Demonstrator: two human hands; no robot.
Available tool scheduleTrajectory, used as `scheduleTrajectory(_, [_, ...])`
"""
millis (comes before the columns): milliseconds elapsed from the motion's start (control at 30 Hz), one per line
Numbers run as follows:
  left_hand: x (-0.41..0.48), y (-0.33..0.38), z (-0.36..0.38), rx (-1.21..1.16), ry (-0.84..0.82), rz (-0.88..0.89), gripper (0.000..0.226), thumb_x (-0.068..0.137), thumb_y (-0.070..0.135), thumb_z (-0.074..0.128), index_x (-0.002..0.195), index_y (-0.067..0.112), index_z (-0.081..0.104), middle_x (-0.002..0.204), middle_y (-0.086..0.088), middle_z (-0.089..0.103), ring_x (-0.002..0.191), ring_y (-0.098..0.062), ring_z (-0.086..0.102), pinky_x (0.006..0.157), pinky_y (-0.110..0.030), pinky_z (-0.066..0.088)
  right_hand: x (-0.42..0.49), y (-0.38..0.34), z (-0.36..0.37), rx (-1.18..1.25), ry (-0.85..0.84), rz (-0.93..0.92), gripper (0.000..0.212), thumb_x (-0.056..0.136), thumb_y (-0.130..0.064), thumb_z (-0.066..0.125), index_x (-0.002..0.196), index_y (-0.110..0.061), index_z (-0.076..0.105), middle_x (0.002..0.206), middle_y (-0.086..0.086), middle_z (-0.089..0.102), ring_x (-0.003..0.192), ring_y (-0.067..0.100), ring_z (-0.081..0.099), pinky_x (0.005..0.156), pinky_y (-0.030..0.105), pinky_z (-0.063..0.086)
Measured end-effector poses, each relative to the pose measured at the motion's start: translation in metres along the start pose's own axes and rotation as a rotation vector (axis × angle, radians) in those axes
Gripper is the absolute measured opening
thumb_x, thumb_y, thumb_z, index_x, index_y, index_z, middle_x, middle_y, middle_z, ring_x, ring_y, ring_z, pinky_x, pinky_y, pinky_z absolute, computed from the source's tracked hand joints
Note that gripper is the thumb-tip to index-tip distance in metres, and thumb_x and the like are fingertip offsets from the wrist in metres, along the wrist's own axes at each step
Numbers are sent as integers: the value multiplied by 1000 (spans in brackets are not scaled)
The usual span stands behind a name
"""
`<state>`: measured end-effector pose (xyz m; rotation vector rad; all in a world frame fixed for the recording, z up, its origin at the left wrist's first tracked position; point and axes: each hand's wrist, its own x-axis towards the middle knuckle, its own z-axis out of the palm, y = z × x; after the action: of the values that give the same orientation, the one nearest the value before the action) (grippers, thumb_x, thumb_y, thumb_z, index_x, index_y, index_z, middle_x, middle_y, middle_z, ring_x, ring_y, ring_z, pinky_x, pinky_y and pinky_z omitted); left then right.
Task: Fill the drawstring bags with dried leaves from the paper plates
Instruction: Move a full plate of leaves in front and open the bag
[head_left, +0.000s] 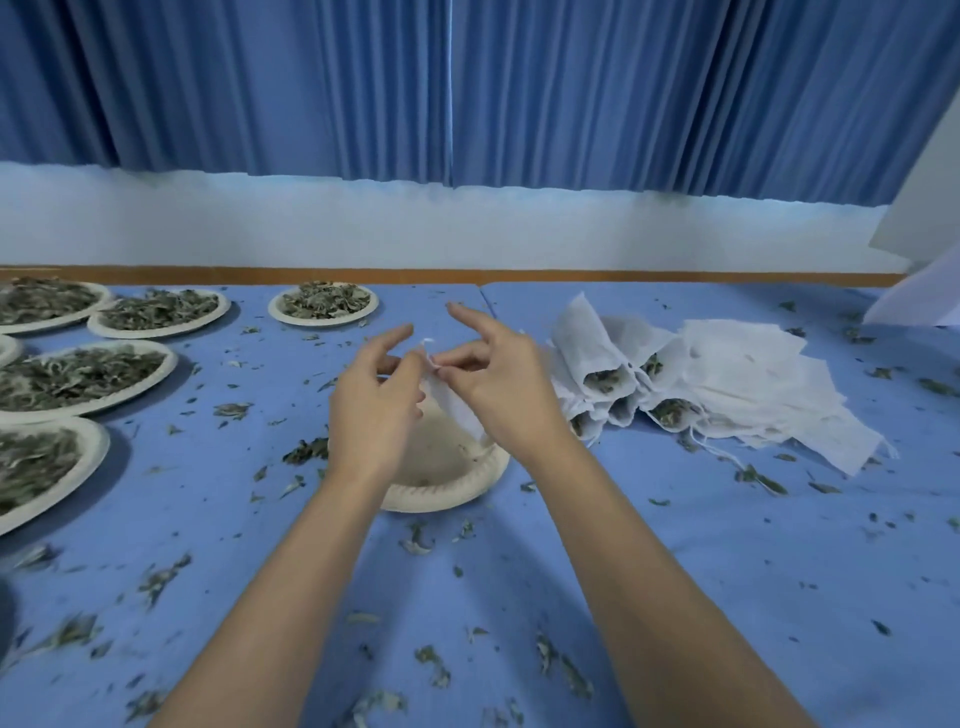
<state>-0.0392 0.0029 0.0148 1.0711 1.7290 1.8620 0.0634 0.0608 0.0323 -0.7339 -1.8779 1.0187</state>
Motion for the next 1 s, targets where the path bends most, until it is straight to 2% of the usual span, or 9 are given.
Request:
scheduleTrajectory(133, [-2, -7, -15, 88, 29, -76, 9, 86, 32, 66, 86, 23, 66, 78, 1, 66, 64, -13, 62, 75, -43, 56, -3, 5, 9, -171, -87, -52, 54, 87, -10, 66, 136, -22, 49, 89, -7, 72, 87, 3, 64, 79, 8, 47])
scheduleTrajectory(233, [-1, -6, -18, 9, 100, -83, 10, 88, 18, 64, 77, 18, 62, 70, 1, 64, 65, -16, 64, 63, -31, 55, -4, 10, 9, -218, -81, -43, 50, 85, -10, 66, 131, -25, 54, 90, -14, 65, 78, -1, 59, 73, 11, 48])
scheduleTrajectory(300, [0, -5, -18, -74, 154, -116, 12, 89, 16, 61, 78, 20, 59, 70, 1, 64, 58, -8, 64, 51, -21, 51, -4, 14, 5, -315, -1, -39, 31, 85, -16, 67, 116, -24, 67, 94, -10, 66, 81, 5, 60, 72, 20, 51])
scheduleTrajectory(400, [3, -6, -24, -185, 236, -181, 12, 91, 16, 61, 80, 17, 59, 69, 0, 64, 51, -6, 62, 45, -17, 48, -4, 23, -2, -514, 139, -56, 12, 85, -27, 68, 94, -26, 76, 97, -9, 70, 94, 11, 55, 79, 29, 47])
scheduleTrajectory(567, [9, -11, -37, -376, 399, -316, 2, 94, 5, 55, 93, 5, 54, 76, -8, 59, 50, -16, 58, 44, -19, 47, -4, 30, -1, -334, 182, 28, 13, 84, -19, 70, 94, -21, 77, 95, -7, 73, 66, -2, 52, 65, 15, 41])
scheduleTrajectory(667, [10, -9, -39, -323, 510, -203, 6, 93, 11, 57, 91, 11, 52, 82, -5, 60, 44, -11, 57, 43, -21, 46, -5, 30, 0, -323, 209, 44, 13, 84, -17, 69, 95, -19, 76, 92, -5, 73, 64, -1, 51, 67, 16, 40])
scheduleTrajectory(767, [4, -4, -34, -135, 324, -4, 4, 90, 20, 63, 88, 23, 64, 84, 10, 67, 45, -10, 60, 46, -20, 49, -7, 28, 2, -396, 205, 22, 13, 84, -21, 70, 95, -22, 76, 94, -8, 74, 60, 1, 50, 65, 22, 42])
scheduleTrajectory(867, [-3, -6, -25, 88, 16, 28, 21, 88, 23, 67, 108, 23, 69, 100, 13, 68, 55, -9, 67, 54, -20, 54, -10, 24, 6, -416, 168, -6, 14, 84, -22, 70, 96, -22, 76, 93, -7, 74, 64, 5, 56, 69, 24, 48])
scheduleTrajectory(1000, [-4, -12, -24, 260, -3, 44, 16, 85, 20, 70, 99, 14, 75, 88, 2, 73, 75, -14, 69, 80, -31, 56, -11, 23, 8, -333, 105, 22, 15, 84, -15, 69, 97, -18, 76, 66, -16, 64, 55, 2, 57, 57, 12, 41])
